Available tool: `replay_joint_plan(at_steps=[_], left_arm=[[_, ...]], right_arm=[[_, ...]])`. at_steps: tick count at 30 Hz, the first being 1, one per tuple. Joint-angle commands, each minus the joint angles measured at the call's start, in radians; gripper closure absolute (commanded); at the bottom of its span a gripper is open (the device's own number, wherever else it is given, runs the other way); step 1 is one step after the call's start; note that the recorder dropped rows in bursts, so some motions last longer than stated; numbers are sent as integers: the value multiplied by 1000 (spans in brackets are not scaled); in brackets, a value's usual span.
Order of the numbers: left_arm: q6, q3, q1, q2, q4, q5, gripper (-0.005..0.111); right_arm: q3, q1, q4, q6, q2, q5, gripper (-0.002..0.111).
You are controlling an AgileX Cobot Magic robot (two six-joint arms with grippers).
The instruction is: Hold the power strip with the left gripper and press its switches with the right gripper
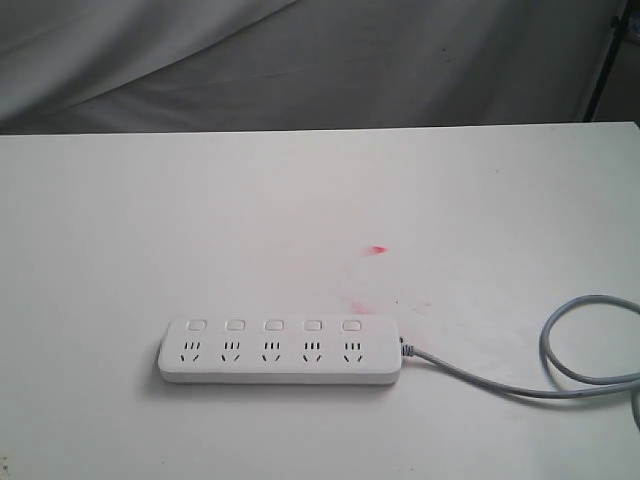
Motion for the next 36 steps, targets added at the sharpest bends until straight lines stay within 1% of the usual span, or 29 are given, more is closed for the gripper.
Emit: replay_joint_plan(at_steps=[1, 2, 3, 4, 5, 6, 7, 8, 9, 10, 12, 17, 28, 33, 36], left_arm=[[-11, 8, 0, -3, -8, -9, 106], [-11, 10, 0, -3, -21, -9, 106], [-48, 17, 0, -3, 2, -7, 106], [-97, 20, 0, -3, 54, 3, 106], [-329, 30, 0, -3, 294, 28, 106], [-445, 33, 0, -3, 407, 28, 106], [-735, 43, 0, -3, 673, 40, 106], [-927, 56, 0, -3, 842, 43, 106], [-1038, 70, 0, -3, 928, 43, 106], [-1064, 91, 0, -3, 941, 39, 106], [-1056, 134, 0, -3, 939, 21, 106], [-1059, 227, 0, -3, 937, 25, 106], [-1060, 453, 0, -3, 889, 25, 106], [-1077, 511, 0, -3, 886, 50, 106], [-1113, 515, 0, -3, 886, 63, 106]], right_arm=[[4, -8, 5, -1, -5, -4, 108], [4, -8, 5, -1, -5, -4, 108], [4, -8, 5, -1, -5, -4, 108], [4, -8, 5, -1, -5, -4, 108], [4, -8, 5, -1, -5, -4, 108], [4, -8, 5, -1, -5, -4, 108], [4, -8, 5, -1, -5, -4, 108], [4, -8, 5, -1, -5, -4, 108], [4, -8, 5, -1, -5, -4, 108], [4, -8, 5, -1, -5, -4, 108], [4, -8, 5, -1, -5, -4, 108], [4, -8, 5, -1, -5, -4, 108], [4, -8, 5, -1, -5, -4, 108], [4, -8, 5, -1, -5, -4, 108], [4, -8, 5, -1, -5, -4, 108]])
